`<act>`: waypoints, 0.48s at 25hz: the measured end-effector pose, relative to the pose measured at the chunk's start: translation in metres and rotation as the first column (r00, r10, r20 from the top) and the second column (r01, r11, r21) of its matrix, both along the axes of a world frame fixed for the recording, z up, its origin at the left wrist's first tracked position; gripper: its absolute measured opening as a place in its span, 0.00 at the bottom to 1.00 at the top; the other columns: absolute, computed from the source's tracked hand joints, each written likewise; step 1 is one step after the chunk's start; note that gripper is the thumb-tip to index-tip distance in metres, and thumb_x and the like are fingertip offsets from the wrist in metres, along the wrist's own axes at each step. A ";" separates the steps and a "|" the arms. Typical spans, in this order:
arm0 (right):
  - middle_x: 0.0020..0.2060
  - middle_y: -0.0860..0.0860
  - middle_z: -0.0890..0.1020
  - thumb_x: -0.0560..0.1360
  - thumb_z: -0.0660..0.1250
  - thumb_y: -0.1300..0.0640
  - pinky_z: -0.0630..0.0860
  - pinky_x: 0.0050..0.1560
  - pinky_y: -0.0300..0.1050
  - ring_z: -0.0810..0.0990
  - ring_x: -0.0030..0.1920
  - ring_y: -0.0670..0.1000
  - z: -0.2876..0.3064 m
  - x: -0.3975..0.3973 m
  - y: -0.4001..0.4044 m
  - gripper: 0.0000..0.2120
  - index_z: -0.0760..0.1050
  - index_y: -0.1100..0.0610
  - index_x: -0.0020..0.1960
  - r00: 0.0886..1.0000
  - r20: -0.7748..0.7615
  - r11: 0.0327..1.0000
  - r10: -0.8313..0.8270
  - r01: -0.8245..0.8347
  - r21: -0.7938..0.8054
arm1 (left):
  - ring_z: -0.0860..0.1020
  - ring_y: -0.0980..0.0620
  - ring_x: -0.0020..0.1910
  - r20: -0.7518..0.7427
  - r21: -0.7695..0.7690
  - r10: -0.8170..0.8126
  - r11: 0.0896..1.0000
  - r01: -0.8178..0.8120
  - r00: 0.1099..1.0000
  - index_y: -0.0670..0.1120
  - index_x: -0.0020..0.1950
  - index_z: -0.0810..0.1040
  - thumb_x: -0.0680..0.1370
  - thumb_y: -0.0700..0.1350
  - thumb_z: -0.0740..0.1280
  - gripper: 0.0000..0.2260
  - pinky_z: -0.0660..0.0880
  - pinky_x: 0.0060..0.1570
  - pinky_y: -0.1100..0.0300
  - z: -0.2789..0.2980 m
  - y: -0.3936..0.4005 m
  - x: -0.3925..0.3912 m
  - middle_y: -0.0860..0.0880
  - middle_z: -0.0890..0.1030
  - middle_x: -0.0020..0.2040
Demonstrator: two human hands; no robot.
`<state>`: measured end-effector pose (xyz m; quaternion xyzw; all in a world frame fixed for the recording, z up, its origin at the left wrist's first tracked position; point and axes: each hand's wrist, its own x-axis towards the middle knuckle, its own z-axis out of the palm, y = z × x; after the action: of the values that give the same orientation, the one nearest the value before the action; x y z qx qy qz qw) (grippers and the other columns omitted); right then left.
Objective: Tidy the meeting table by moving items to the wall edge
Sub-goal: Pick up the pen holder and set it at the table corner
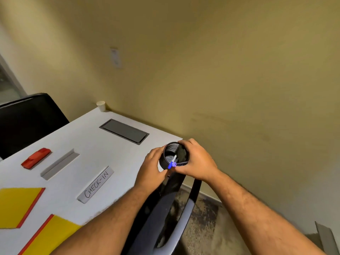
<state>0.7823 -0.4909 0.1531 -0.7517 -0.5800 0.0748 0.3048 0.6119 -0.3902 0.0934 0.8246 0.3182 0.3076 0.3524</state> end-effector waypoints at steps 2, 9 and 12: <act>0.51 0.34 0.72 0.58 0.76 0.33 0.80 0.49 0.43 0.76 0.51 0.38 -0.004 0.024 0.033 0.39 0.71 0.39 0.67 0.997 -0.049 0.998 -0.060 0.060 -0.001 | 0.72 0.59 0.71 -0.009 -0.059 0.070 0.996 -0.071 0.997 0.59 0.76 0.68 0.73 0.54 0.77 0.34 0.75 0.68 0.57 -0.009 0.030 0.020 0.59 0.73 0.73; 0.58 0.46 0.77 0.58 0.83 0.40 0.73 0.53 0.42 0.79 0.57 0.47 -0.072 0.136 0.154 0.40 0.76 0.49 0.67 0.976 -0.173 0.986 -0.136 0.117 -0.116 | 0.77 0.54 0.66 -0.152 -0.277 0.313 0.897 -0.344 0.938 0.51 0.73 0.75 0.77 0.47 0.75 0.24 0.72 0.58 0.69 -0.070 0.108 0.086 0.52 0.76 0.71; 0.58 0.49 0.77 0.60 0.84 0.42 0.77 0.52 0.45 0.81 0.55 0.51 -0.115 0.191 0.219 0.39 0.76 0.50 0.67 0.978 -0.176 0.982 -0.108 0.078 -0.170 | 0.77 0.56 0.61 -0.200 -0.360 0.354 0.841 -0.405 0.914 0.52 0.70 0.76 0.78 0.47 0.74 0.21 0.67 0.50 0.78 -0.091 0.148 0.140 0.52 0.76 0.71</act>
<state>0.9730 -0.2722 0.0381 -0.7902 -0.5055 0.1768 0.2981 0.7518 -0.2426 0.0024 0.6749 0.5520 0.2485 0.4220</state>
